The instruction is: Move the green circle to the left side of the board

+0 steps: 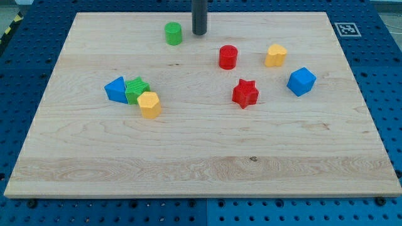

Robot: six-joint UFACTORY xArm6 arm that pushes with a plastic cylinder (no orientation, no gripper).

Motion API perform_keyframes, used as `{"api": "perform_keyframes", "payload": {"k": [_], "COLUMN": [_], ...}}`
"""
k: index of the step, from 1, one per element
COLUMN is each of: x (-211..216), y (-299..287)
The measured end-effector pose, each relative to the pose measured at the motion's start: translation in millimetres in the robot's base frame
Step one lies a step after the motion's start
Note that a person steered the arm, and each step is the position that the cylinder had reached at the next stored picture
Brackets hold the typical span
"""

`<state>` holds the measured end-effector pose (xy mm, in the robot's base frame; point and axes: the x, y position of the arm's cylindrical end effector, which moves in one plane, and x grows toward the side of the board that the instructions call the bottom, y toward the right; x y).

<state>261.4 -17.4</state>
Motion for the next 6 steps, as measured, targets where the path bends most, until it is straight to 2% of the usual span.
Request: {"api": "perform_keyframes", "payload": {"k": [6], "x": [1], "y": [-88]}}
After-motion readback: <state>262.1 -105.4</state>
